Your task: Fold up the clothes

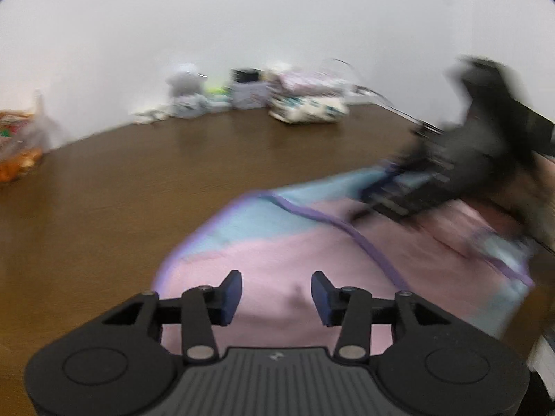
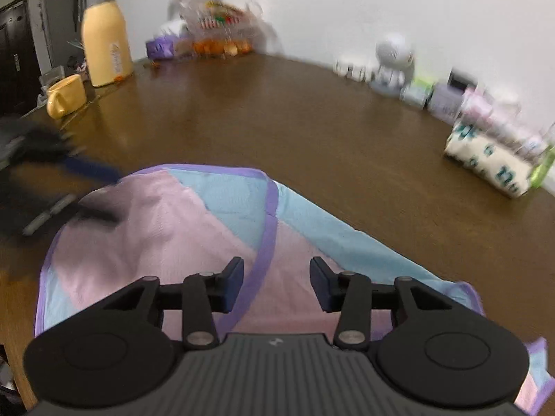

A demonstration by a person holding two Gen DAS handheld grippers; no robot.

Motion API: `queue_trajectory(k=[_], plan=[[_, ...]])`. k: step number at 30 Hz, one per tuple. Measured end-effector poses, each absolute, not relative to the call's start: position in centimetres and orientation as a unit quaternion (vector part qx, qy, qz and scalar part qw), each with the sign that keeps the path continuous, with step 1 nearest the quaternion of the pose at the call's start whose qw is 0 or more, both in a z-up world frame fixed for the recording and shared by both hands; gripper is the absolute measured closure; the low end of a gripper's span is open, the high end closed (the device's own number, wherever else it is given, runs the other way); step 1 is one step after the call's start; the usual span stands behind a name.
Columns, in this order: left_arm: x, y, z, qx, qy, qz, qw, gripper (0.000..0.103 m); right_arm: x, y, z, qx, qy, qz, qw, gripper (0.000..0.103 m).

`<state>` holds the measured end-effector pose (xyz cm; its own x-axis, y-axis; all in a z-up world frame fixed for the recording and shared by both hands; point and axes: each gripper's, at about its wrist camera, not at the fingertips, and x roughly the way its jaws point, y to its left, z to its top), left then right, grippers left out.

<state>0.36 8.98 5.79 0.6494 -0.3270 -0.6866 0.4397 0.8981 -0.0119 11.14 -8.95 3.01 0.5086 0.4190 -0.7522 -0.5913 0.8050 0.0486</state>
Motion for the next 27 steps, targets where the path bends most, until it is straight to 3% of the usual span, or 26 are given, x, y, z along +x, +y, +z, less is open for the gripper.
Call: queue_trajectory(k=[2, 7, 9, 11, 15, 19, 22, 27], plan=[[-0.8, 8.9, 5.1, 0.088, 0.373, -0.224, 0.896, 0.060, 12.3, -8.6, 2.4, -0.098, 0.415, 0.295, 0.855, 0.080], [-1.1, 10.5, 3.4, 0.087, 0.403, -0.158, 0.897, 0.060, 11.7, -8.9, 2.2, -0.096, 0.411, 0.287, 0.860, 0.078], [-2.0, 11.2, 4.1, 0.059, 0.391, -0.167, 0.903, 0.060, 9.8, -10.3, 3.7, -0.093, 0.386, 0.296, 0.869, 0.073], [-3.3, 11.6, 5.0, 0.028, 0.367, -0.205, 0.907, 0.060, 7.0, -12.2, 5.1, -0.099, 0.351, 0.314, 0.877, 0.057], [-5.5, 10.1, 4.4, -0.013, 0.342, -0.321, 0.883, 0.058, -1.2, -16.0, 4.8, -0.133, 0.303, 0.375, 0.866, 0.049], [-6.8, 7.9, 3.0, 0.003, 0.350, -0.369, 0.861, 0.060, -6.5, -18.8, 3.7, -0.122, 0.306, 0.357, 0.874, 0.053], [-7.1, 7.2, 2.3, 0.045, 0.353, -0.365, 0.860, 0.075, -7.9, -20.7, 2.9, -0.081, 0.321, 0.334, 0.882, 0.065], [-7.3, 8.2, 2.3, 0.065, 0.354, -0.340, 0.869, 0.079, -9.2, -21.9, 0.6, -0.098, 0.341, 0.273, 0.894, 0.065]])
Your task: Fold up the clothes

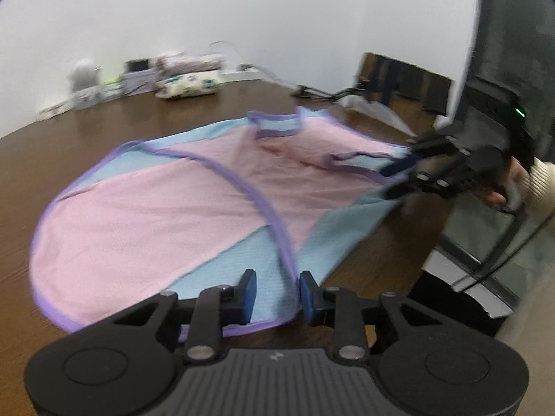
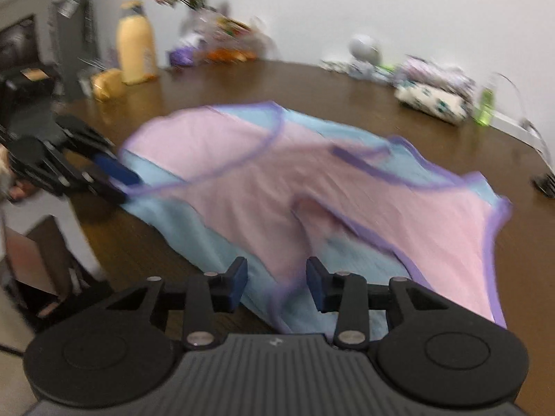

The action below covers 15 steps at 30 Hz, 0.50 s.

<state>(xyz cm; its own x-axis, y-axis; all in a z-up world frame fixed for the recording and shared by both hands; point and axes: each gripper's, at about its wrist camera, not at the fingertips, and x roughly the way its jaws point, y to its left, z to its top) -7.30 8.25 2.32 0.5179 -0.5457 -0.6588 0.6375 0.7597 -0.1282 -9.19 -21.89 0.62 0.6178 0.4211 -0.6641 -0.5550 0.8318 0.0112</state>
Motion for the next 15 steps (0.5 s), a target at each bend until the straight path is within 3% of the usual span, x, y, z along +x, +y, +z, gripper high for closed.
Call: queue_trajectory(k=[5, 6, 8, 9, 12, 15], plan=[[-8.3, 8.0, 2.5, 0.048, 0.359, -0.358, 0.861, 0.071, -10.9, -23.6, 0.5, -0.056, 0.330, 0.297, 0.894, 0.065], [-8.6, 7.6, 2.4, 0.059, 0.354, -0.356, 0.863, 0.073, -10.9, -23.7, 0.2, -0.053, 0.332, 0.298, 0.894, 0.066], [-8.7, 7.6, 2.5, 0.061, 0.353, -0.353, 0.864, 0.082, -10.7, -23.6, -0.1, -0.050, 0.332, 0.301, 0.893, 0.087], [-8.5, 7.7, 2.5, 0.060, 0.357, -0.354, 0.862, 0.099, -10.6, -23.5, -0.2, -0.050, 0.329, 0.302, 0.893, 0.091], [-8.1, 8.2, 2.5, 0.073, 0.356, -0.350, 0.864, 0.101, -10.5, -23.8, -0.1, -0.056, 0.327, 0.307, 0.892, 0.100], [-7.5, 9.2, 2.8, 0.069, 0.363, -0.336, 0.866, 0.102, -10.6, -24.4, -0.1, -0.062, 0.329, 0.311, 0.890, 0.101]])
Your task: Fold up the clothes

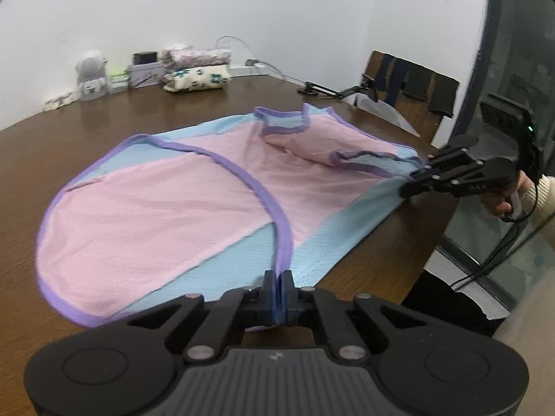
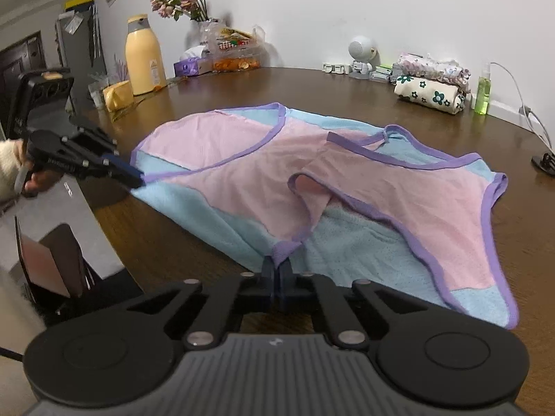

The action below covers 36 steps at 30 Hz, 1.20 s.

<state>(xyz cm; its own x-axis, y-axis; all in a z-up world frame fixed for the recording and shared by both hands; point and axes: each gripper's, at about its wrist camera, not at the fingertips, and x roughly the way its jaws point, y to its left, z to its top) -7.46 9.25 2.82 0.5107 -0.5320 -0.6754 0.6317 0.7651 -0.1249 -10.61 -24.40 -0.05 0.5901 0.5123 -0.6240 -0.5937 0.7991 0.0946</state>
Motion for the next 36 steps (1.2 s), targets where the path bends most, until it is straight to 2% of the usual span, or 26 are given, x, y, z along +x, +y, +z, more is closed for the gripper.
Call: queue_trajectory(k=[4, 7, 9, 11, 13, 19, 21, 23, 26, 28, 33, 36], plan=[[-7.2, 9.7, 2.9, 0.083, 0.371, -0.323, 0.867, 0.102, -10.8, -24.6, -0.1, -0.063, 0.328, 0.313, 0.889, 0.101], [-7.4, 9.7, 3.4, 0.083, 0.369, -0.316, 0.870, 0.095, -10.6, -24.6, 0.2, -0.065, 0.334, 0.311, 0.887, 0.097], [-7.4, 9.6, 4.1, 0.066, 0.360, -0.316, 0.875, 0.086, -10.8, -24.7, 1.0, -0.071, 0.319, 0.314, 0.892, 0.092], [-7.4, 9.2, 4.8, 0.041, 0.349, -0.338, 0.873, 0.074, -10.7, -25.0, 1.9, -0.066, 0.300, 0.316, 0.898, 0.080], [-7.4, 8.2, 5.0, 0.037, 0.340, -0.361, 0.867, 0.071, -10.0, -25.0, 2.3, -0.067, 0.288, 0.312, 0.903, 0.078], [-5.7, 5.2, 4.0, 0.051, 0.355, -0.369, 0.857, 0.071, -7.5, -23.9, 2.5, -0.080, 0.269, 0.296, 0.913, 0.078], [-5.1, 4.7, 3.9, 0.052, 0.356, -0.372, 0.856, 0.070, -6.2, -22.8, 2.3, -0.095, 0.261, 0.270, 0.922, 0.074], [-4.3, 4.0, 4.4, 0.054, 0.353, -0.370, 0.857, 0.068, -4.5, -21.3, 2.2, -0.112, 0.263, 0.244, 0.927, 0.065], [-2.3, 2.5, 5.7, 0.056, 0.348, -0.362, 0.863, 0.062, -1.8, -19.5, 2.3, -0.127, 0.272, 0.240, 0.923, 0.064], [0.3, 1.9, 6.5, 0.020, 0.358, -0.341, 0.869, 0.057, -1.1, -18.7, 2.4, -0.141, 0.276, 0.249, 0.918, 0.064], [7.8, 0.3, 5.7, -0.122, 0.429, -0.341, 0.827, 0.057, -2.1, -18.5, 1.2, -0.152, 0.286, 0.216, 0.921, 0.065], [10.4, -2.2, 4.5, -0.122, 0.465, -0.312, 0.819, 0.058, -3.6, -18.6, 0.7, -0.129, 0.287, 0.167, 0.934, 0.067]])
